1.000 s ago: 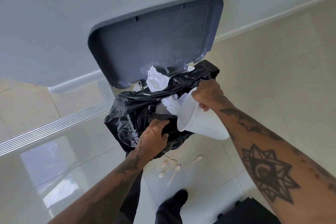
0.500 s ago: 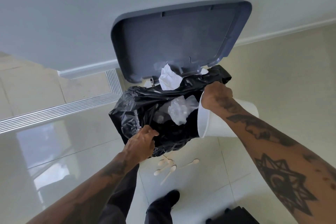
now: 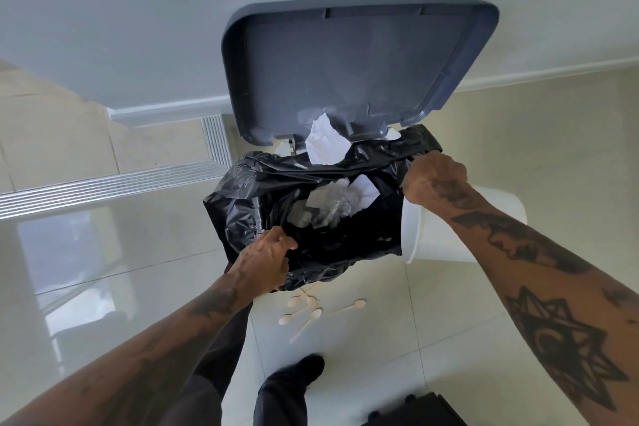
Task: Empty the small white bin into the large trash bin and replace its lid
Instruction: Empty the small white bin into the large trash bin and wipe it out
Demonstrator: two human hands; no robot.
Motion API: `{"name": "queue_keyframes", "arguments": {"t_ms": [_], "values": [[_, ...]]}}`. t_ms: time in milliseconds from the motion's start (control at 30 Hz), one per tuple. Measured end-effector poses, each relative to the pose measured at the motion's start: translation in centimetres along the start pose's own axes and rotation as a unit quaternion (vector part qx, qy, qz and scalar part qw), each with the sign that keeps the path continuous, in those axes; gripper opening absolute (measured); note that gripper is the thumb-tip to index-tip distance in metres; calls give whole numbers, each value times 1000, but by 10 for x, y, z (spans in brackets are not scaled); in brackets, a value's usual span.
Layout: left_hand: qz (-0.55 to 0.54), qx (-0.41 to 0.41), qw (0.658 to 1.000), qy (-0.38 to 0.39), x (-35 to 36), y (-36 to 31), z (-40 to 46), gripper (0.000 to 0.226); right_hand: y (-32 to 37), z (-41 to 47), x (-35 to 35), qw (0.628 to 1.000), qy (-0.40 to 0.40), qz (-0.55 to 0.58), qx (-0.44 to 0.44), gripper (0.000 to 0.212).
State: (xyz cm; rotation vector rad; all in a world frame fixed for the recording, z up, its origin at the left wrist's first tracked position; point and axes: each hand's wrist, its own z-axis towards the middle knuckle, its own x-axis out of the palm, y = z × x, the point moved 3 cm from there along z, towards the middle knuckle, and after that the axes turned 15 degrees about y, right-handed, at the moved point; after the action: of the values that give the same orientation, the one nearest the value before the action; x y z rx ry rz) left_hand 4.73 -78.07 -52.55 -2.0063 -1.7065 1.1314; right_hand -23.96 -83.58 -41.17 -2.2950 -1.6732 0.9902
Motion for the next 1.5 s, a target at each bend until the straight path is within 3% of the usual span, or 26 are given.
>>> {"name": "queue_keyframes", "arguments": {"t_ms": [467, 867, 1033, 1100, 1233, 1367, 1500], "values": [[9, -9, 1000, 22, 1, 2, 4, 48, 2, 4, -3, 999, 4, 29, -21, 45], [14, -1, 1000, 4, 5, 5, 4, 49, -4, 4, 6, 992, 1, -128, 22, 44], [9, -3, 1000, 16, 3, 3, 4, 51, -3, 8, 1, 990, -29, -138, 21, 42], [9, -4, 1000, 20, 1, 3, 4, 52, -1, 8, -1, 992, -38, -123, 14, 40], [13, 1, 1000, 17, 2, 3, 4, 53, -22, 10, -14, 998, -28, 47, 30, 36], [10, 5, 1000, 17, 2, 4, 5, 52, -33, -1, 1, 994, 22, 77, -69, 37], [17, 5, 1000, 19, 4, 5, 6, 52, -31, -15, 15, 991, 13, 90, -95, 37]]}}
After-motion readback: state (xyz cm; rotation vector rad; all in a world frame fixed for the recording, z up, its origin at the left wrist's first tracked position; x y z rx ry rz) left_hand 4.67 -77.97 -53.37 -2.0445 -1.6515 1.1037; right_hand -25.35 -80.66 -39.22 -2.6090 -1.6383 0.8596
